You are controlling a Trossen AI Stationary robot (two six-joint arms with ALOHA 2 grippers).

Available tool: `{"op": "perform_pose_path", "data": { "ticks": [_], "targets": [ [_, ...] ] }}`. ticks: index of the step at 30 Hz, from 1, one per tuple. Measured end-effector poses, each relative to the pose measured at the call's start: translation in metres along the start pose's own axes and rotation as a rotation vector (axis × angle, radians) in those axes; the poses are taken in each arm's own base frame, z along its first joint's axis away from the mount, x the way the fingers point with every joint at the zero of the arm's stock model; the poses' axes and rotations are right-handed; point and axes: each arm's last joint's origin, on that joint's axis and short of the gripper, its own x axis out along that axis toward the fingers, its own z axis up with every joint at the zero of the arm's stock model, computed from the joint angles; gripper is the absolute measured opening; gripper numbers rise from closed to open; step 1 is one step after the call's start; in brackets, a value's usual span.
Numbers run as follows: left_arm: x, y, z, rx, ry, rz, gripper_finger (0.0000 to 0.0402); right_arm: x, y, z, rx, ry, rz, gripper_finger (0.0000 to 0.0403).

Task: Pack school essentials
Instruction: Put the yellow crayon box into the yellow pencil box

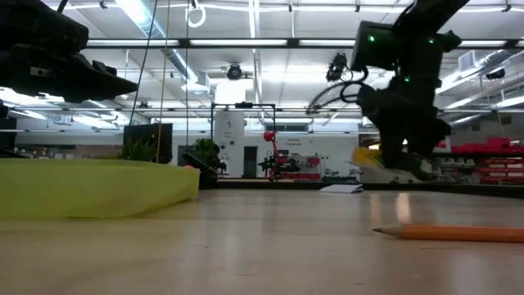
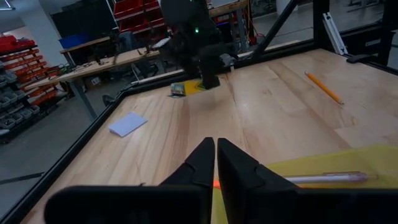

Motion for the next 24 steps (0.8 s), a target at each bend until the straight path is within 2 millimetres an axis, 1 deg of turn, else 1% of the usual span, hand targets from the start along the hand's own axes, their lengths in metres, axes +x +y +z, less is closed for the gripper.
{"op": "perform_pose_path", "data": {
  "ticks": [5, 9, 16, 24],
  "targets": [
    [0.0, 0.0, 0.0, 0.0, 0.0, 0.0, 0.0035, -0.007, 0.015, 0.011, -0.025, -0.098, 0.109, 0.0321],
    [0.0, 0.0, 0.0, 0.0, 0.0, 0.0, 0.0034, -0.011, 0.028, 0.014, -0.046, -0.171, 0.203, 0.0322],
    [0.0, 0.0, 0.0, 0.0, 0.0, 0.0, 0.0026, -0.016, 0.045, 0.011, -0.075, -0.253, 0.306, 0.0322],
    [0.0, 0.0, 0.0, 0.0, 0.0, 0.0, 0.0036, -0.019, 0.06, 0.007, -0.094, -0.327, 0.37, 0.0322]
  ]
}}
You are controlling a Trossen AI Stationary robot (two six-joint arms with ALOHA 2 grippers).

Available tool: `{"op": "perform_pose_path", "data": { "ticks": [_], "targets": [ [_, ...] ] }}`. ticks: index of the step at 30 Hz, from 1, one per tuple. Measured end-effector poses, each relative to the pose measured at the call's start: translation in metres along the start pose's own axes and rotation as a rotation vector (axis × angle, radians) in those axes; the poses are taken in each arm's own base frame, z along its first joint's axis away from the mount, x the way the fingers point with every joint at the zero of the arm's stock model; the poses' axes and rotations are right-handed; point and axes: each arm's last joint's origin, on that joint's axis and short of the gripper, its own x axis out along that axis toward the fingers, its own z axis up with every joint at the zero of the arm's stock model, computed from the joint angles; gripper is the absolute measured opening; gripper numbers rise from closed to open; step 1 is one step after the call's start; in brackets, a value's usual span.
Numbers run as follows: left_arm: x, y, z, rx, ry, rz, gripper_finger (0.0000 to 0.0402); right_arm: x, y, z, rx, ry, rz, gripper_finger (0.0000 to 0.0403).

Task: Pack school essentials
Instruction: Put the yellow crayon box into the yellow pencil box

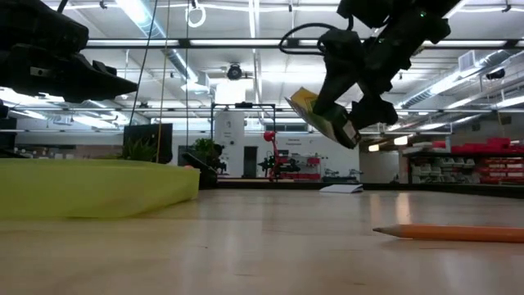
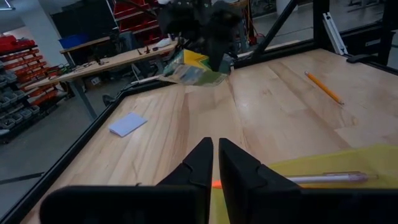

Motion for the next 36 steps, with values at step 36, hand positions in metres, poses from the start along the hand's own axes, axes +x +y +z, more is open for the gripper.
{"op": "perform_pose_path", "data": {
  "ticks": [36],
  "targets": [
    [0.0, 0.0, 0.0, 0.0, 0.001, 0.0, 0.0032, 0.14, 0.168, 0.052, -0.63, 0.137, 0.249, 0.0322]
  ]
}}
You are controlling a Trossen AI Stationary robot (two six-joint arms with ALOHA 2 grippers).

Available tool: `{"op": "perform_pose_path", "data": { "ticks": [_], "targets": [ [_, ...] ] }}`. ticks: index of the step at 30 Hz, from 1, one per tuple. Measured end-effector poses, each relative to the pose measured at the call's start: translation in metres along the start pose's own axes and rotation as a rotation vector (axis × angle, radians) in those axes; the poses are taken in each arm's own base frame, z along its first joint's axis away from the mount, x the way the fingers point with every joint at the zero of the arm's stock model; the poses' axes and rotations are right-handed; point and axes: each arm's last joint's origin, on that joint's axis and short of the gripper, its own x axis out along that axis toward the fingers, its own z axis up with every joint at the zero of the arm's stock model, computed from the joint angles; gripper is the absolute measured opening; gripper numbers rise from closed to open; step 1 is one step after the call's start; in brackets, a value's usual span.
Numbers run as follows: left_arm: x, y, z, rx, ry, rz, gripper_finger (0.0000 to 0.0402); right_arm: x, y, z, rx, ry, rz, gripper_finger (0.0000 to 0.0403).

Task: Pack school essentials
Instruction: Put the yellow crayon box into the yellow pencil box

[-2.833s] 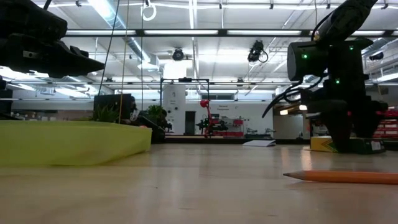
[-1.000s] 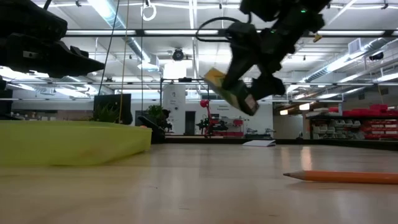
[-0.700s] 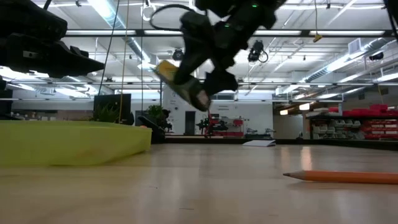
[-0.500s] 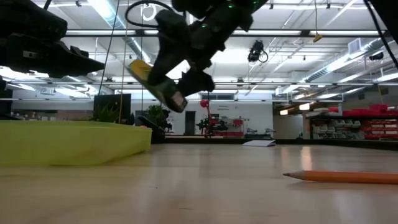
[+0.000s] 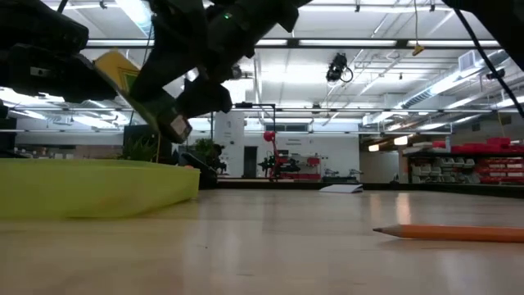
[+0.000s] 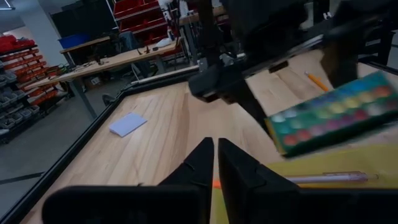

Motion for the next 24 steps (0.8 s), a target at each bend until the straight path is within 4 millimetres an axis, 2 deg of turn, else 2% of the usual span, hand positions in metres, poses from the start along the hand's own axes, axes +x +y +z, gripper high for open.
{"op": "perform_pose_path", "data": {
  "ticks": [9, 15, 24],
  "targets": [
    [0.0, 0.0, 0.0, 0.0, -0.001, 0.0, 0.0029, 0.012, 0.013, -0.002, -0.173, -0.031, -0.005, 0.0322],
    [0.0, 0.0, 0.0, 0.0, -0.002, 0.0, 0.0023, 0.013, 0.013, -0.001, -0.429, -0.04, -0.051, 0.0322],
    [0.0, 0.0, 0.0, 0.0, -0.002, 0.001, 0.0036, 0.012, 0.007, 0.001, -0.81, -0.03, -0.154, 0.0322]
  ]
}}
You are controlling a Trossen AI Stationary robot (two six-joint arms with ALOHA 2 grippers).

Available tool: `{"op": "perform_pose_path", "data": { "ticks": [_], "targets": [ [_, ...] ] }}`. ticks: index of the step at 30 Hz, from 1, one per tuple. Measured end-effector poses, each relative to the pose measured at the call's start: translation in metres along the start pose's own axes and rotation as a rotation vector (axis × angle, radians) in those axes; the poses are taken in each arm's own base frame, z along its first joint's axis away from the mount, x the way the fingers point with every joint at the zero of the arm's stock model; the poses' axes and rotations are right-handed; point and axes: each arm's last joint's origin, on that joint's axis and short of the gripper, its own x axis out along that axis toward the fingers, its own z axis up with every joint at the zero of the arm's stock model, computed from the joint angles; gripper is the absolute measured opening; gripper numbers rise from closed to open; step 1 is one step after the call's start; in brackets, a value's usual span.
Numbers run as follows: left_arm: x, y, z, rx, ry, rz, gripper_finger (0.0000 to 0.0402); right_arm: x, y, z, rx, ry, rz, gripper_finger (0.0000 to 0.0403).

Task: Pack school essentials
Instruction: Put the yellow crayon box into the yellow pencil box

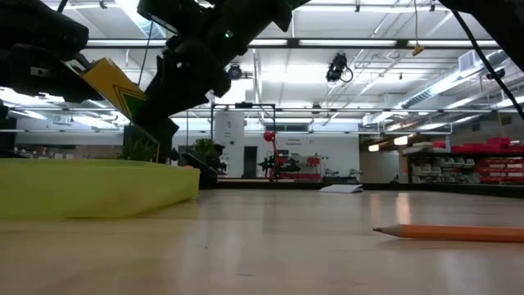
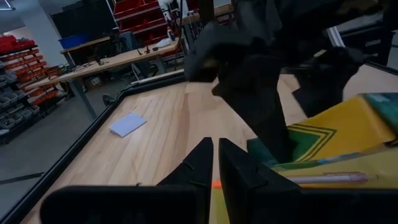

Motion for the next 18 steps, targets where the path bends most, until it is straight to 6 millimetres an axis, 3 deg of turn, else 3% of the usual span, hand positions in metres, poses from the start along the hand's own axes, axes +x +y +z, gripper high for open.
{"op": "perform_pose_path", "data": {
  "ticks": [10, 18],
  "targets": [
    [0.0, 0.0, 0.0, -0.001, 0.0, 0.0, 0.0026, 0.0, -0.001, -0.001, -0.467, 0.003, -0.006, 0.0322],
    [0.0, 0.0, 0.0, -0.001, 0.001, 0.0, 0.0036, 0.013, 0.006, -0.017, -0.725, -0.039, 0.023, 0.0322]
  ]
}}
